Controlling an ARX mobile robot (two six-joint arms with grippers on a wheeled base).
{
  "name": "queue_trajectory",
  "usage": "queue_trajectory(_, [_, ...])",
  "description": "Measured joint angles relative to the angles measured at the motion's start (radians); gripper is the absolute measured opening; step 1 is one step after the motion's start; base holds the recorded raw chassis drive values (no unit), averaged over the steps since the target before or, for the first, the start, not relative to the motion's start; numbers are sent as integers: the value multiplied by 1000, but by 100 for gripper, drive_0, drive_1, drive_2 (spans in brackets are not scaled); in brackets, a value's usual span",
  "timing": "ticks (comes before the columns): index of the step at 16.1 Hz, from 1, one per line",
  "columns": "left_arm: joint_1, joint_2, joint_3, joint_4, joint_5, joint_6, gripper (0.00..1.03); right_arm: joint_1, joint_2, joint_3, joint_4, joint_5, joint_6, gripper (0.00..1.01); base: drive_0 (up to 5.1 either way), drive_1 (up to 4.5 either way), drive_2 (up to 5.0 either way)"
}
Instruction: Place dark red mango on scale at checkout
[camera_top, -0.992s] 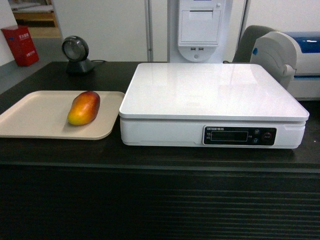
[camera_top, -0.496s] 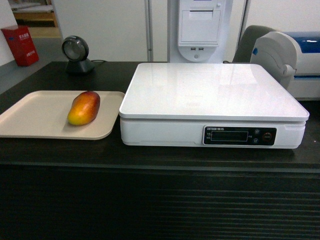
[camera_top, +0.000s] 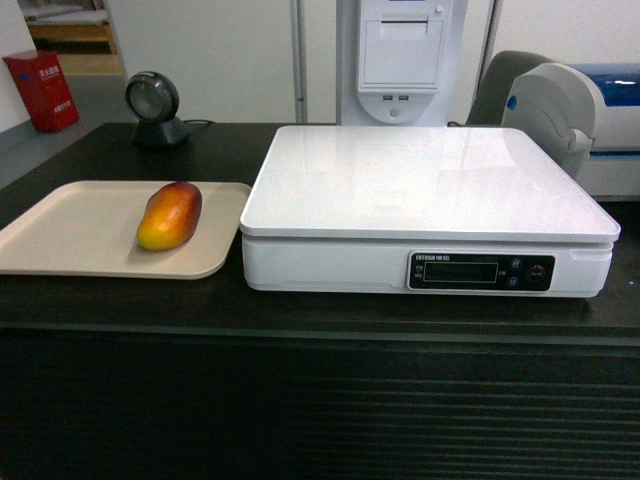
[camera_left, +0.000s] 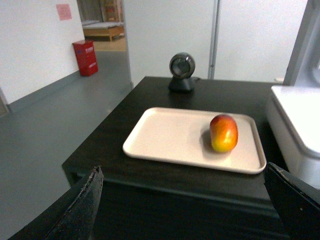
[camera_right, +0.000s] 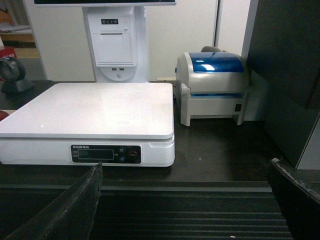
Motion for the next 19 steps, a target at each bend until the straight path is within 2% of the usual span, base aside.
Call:
queue_trajectory(2, [30, 79, 16, 80, 49, 0, 98, 0, 0, 0, 0, 0, 0, 98, 0, 0, 0])
queue_trajectory(5, [208, 520, 116, 449, 319, -8, 98, 0, 0, 0, 0, 0, 0, 98, 0, 0, 0])
queue_trajectory(6, [260, 688, 186, 539, 408, -10, 98, 0, 0, 0, 0, 0, 0, 98, 0, 0, 0])
queue_trajectory(7, [283, 818, 264, 564, 473, -10, 98, 0, 0, 0, 0, 0, 0, 98, 0, 0, 0])
queue_trajectory(9, [291, 1067, 462, 490, 579, -10, 98, 0, 0, 0, 0, 0, 0, 98, 0, 0, 0])
queue_trajectory(11, [267, 1245, 659, 383, 628, -11, 98, 0, 0, 0, 0, 0, 0, 98, 0, 0, 0])
queue_trajectory(15, [201, 1523, 1028, 125, 645, 4, 98, 0, 0, 0, 0, 0, 0, 98, 0, 0, 0])
queue_trajectory(19, [175, 1690, 1271, -64, 632, 8, 98, 0, 0, 0, 0, 0, 0, 98, 0, 0, 0])
